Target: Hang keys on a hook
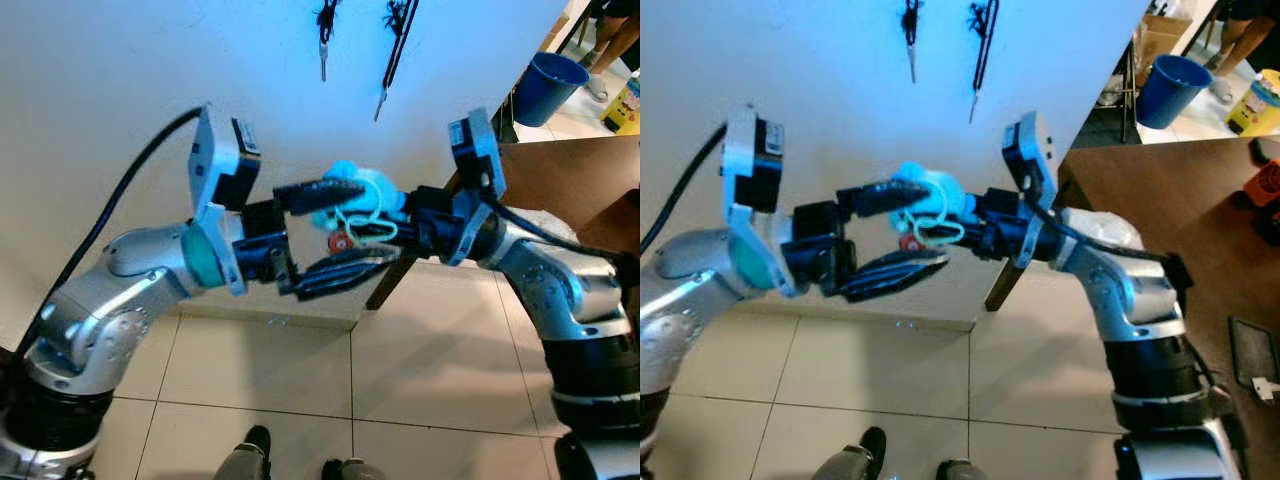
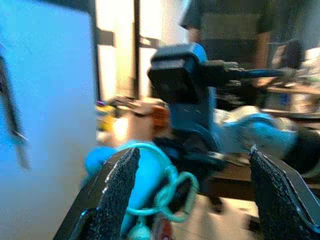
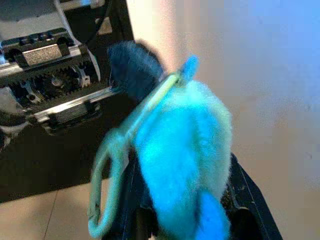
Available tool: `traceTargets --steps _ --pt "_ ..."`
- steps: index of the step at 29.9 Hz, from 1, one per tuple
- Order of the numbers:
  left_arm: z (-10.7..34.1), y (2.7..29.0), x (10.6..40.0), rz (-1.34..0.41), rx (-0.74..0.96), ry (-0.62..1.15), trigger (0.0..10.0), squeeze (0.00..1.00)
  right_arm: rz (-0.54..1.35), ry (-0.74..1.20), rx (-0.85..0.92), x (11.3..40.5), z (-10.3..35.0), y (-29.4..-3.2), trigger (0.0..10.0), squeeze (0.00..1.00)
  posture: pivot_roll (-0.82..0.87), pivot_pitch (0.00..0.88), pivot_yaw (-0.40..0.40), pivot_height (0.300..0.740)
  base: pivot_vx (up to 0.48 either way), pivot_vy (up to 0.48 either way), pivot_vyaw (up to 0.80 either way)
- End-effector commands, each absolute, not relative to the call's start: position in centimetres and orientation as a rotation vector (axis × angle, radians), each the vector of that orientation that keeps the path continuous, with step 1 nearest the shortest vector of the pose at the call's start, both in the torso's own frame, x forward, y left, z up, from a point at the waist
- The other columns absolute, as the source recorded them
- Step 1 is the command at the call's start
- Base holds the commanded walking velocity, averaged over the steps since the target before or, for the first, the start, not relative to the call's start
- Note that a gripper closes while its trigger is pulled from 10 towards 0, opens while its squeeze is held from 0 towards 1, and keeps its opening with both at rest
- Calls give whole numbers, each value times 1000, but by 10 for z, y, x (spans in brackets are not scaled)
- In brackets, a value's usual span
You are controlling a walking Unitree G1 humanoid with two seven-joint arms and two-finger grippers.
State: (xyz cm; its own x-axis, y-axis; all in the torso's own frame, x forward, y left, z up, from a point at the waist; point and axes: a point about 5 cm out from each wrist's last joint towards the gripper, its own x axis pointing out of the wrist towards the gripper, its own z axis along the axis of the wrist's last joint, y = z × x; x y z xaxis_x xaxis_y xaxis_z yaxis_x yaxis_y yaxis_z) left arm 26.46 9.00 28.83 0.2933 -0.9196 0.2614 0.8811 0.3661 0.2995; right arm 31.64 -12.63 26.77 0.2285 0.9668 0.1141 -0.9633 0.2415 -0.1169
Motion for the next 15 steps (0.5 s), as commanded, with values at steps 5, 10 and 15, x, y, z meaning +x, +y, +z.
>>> traceTargets --steps 5,10,15 --pt "300 93 261 -1084 225 -576 10000 0 1309 -214 44 320 274 -129 0 0 13 136 -29 740 0 0 0" --pt "307 99 251 -955 403 -763 10000 0 1251 -235 133 328 278 -135 0 0 19 135 -36 740 0 0 0" --pt "303 99 251 -927 464 -779 10000 0 1233 -245 161 330 279 -135 0 0 19 134 -35 740 0 0 0"
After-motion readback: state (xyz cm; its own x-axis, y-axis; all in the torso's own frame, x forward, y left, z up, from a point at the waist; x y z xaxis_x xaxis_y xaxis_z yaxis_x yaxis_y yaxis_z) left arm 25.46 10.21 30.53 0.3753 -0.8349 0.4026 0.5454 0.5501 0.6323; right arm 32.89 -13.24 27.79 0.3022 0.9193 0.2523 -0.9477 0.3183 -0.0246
